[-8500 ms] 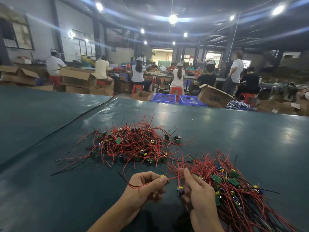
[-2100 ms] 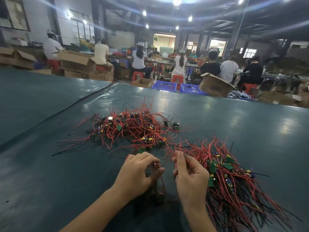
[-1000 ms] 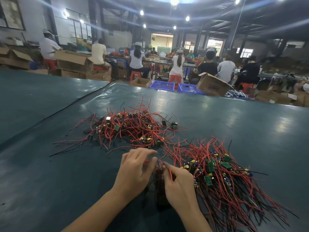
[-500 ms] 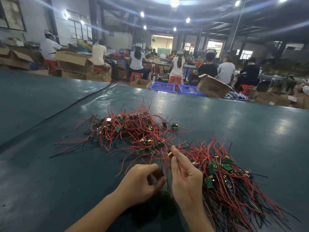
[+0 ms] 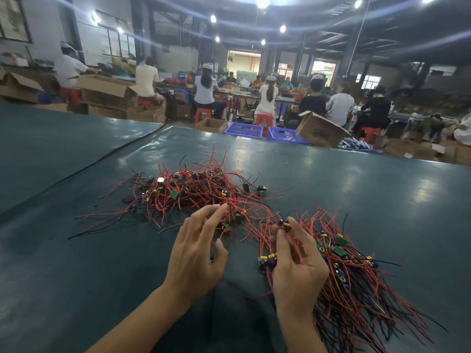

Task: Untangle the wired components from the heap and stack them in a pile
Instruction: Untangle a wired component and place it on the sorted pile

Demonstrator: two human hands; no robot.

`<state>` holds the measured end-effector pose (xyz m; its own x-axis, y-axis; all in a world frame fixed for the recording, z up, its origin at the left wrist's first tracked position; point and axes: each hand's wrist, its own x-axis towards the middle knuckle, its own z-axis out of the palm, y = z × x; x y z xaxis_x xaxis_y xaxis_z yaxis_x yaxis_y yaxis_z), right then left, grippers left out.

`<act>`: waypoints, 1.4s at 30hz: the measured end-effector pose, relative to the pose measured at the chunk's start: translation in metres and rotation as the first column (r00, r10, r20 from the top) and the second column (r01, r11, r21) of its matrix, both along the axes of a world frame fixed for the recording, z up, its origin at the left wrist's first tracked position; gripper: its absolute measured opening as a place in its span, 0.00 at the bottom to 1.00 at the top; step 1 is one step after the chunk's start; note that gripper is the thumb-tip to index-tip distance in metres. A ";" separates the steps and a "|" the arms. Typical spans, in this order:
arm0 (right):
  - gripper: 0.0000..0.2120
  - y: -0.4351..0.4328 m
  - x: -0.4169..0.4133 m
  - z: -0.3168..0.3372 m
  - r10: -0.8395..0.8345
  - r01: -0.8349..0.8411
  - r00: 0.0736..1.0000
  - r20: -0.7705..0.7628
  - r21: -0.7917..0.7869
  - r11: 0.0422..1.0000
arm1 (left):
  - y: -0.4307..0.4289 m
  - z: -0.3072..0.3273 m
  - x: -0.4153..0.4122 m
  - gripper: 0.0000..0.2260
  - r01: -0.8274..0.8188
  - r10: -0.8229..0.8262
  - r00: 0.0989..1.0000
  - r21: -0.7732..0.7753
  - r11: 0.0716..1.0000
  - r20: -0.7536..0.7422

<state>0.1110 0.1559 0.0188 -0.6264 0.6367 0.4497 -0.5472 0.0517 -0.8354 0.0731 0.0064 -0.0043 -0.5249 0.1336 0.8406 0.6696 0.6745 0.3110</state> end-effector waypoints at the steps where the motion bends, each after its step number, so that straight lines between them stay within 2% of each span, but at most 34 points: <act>1: 0.13 0.001 0.000 0.000 0.010 -0.009 1.000 0.015 -0.039 0.999 | 0.002 0.000 0.001 0.21 0.024 -0.025 0.998 -0.009 1.000 -0.054; 4: 0.09 0.003 0.000 0.001 0.064 -0.054 0.996 0.056 -0.168 0.984 | 0.007 0.000 0.007 0.10 0.109 -0.110 0.987 -0.011 0.994 -0.118; 6: 0.05 0.004 0.000 0.002 0.079 -0.056 0.993 0.087 -0.234 0.971 | 0.006 0.000 0.010 0.07 0.280 -0.279 0.960 0.037 0.959 -0.025; 7: 0.04 0.004 -0.001 0.002 0.097 -0.065 0.990 0.107 -0.265 0.962 | 0.005 -0.001 0.012 0.09 0.391 -0.402 0.911 0.118 0.913 0.088; 8: 0.04 0.004 -0.001 0.002 0.129 -0.086 0.984 0.127 -0.297 0.951 | 0.006 -0.001 0.014 0.14 0.477 -0.532 0.815 0.255 0.841 0.231; 9: 0.05 0.003 -0.001 0.002 0.173 -0.118 0.974 0.146 -0.326 0.938 | 0.007 0.000 0.017 0.20 0.502 -0.648 0.674 0.423 0.754 0.355; 10: 0.05 0.001 -0.001 0.002 0.219 -0.152 0.961 0.167 -0.342 0.927 | 0.009 0.000 0.018 0.28 0.464 -0.729 0.530 0.571 0.677 0.434; 12: 0.05 -0.003 0.000 0.001 0.294 -0.213 0.932 0.214 -0.332 0.919 | 0.015 -0.001 0.016 0.39 0.299 -0.825 0.311 0.775 0.557 0.473; 14: 0.08 -0.006 0.001 0.000 0.338 -0.258 0.911 0.237 -0.314 0.914 | 0.017 -0.001 0.012 0.40 0.158 -0.888 0.217 0.884 0.441 0.404; 15: 0.08 -0.007 0.001 0.000 0.339 -0.263 0.908 0.245 -0.295 0.918 | 0.018 0.000 0.011 0.37 0.123 -0.896 0.226 0.901 0.415 0.382; 16: 0.08 -0.007 0.002 0.000 0.331 -0.263 0.907 0.260 -0.264 0.928 | 0.018 0.000 0.009 0.31 0.131 -0.875 0.284 0.888 0.440 0.392; 18: 0.08 -0.007 0.003 0.000 0.325 -0.280 0.898 0.296 -0.186 0.942 | 0.019 0.000 0.009 0.18 0.172 -0.783 0.456 0.822 0.543 0.423; 19: 0.07 -0.006 0.003 0.000 0.332 -0.300 0.888 0.318 -0.148 0.942 | 0.020 0.000 0.010 0.15 0.176 -0.749 0.519 0.806 0.565 0.412; 22: 0.08 -0.008 0.005 -0.001 0.351 -0.352 0.853 0.387 -0.070 0.933 | 0.020 -0.001 0.009 0.12 0.161 -0.671 0.634 0.783 0.601 0.385; 25: 0.07 -0.009 0.004 -0.004 0.346 -0.361 0.830 0.436 -0.053 0.931 | 0.016 0.000 0.008 0.11 0.185 -0.576 0.714 0.687 0.703 0.398; 29: 0.10 -0.009 0.003 -0.006 0.394 -0.410 0.808 0.438 -0.064 0.910 | 0.015 -0.004 0.011 0.11 0.286 -0.558 0.709 0.547 0.787 0.432; 32: 0.11 -0.010 0.003 -0.007 0.421 -0.423 0.799 0.430 -0.097 0.901 | 0.015 -0.007 0.010 0.11 0.303 -0.549 0.712 0.513 0.803 0.438; 39: 0.08 -0.009 0.002 -0.007 0.443 -0.366 0.805 0.394 -0.258 0.894 | 0.020 -0.005 0.011 0.12 0.287 -0.639 0.671 0.663 0.692 0.376; 42: 0.10 -0.008 0.004 -0.006 0.428 -0.406 0.815 0.391 -0.142 0.903 | 0.017 -0.002 0.011 0.14 0.249 -0.672 0.642 0.729 0.638 0.369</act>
